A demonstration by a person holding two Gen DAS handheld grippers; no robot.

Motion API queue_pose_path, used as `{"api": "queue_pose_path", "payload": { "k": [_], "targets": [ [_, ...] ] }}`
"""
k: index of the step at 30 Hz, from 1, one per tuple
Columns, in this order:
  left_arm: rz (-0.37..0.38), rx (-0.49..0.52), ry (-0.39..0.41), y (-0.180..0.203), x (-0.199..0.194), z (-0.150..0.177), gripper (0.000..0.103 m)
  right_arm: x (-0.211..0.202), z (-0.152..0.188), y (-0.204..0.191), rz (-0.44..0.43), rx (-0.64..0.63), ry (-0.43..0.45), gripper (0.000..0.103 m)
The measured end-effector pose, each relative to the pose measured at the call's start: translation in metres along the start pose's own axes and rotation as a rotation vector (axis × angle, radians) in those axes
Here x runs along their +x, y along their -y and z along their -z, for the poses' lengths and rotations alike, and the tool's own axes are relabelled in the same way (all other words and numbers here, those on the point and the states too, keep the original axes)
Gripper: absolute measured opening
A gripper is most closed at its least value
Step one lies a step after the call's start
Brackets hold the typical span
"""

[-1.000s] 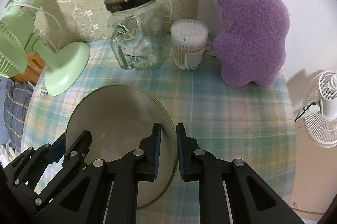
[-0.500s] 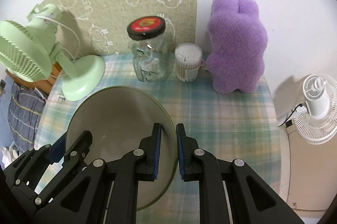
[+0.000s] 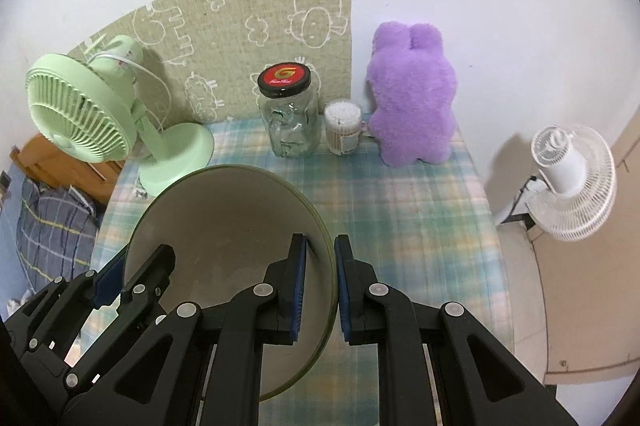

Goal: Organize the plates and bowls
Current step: 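Lift the grey bowl with both grippers and carry it toward the plate stack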

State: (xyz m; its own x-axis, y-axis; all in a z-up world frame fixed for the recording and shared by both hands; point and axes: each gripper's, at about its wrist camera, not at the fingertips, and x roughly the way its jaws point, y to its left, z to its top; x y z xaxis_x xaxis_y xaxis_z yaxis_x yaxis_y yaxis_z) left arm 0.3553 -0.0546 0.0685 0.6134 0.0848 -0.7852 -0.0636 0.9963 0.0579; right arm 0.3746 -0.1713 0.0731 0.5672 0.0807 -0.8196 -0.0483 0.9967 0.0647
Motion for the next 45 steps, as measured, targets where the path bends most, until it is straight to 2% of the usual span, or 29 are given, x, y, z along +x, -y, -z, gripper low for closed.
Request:
{"api": "queue_pose_path", "payload": {
  "k": [12,22,36,45],
  "targets": [
    [0.044,0.026,0.023,-0.025,-0.051,0.045,0.015,-0.058,0.052,-0.025,0.034,0.035,0.032,0.017],
    [0.079,0.046,0.009,-0.037,-0.074,0.091,0.015,-0.086,0.104,-0.039,0.054,0.054,0.037,0.017],
    [0.117,0.072,-0.061,-0.039,-0.075,0.151,0.015,-0.092,0.173,-0.045,0.092,0.066,-0.02,0.017],
    [0.123,0.083,-0.117,-0.038,-0.068,0.18,0.015,-0.083,0.203,-0.045,0.097,0.068,-0.07,0.017]
  ]
}}
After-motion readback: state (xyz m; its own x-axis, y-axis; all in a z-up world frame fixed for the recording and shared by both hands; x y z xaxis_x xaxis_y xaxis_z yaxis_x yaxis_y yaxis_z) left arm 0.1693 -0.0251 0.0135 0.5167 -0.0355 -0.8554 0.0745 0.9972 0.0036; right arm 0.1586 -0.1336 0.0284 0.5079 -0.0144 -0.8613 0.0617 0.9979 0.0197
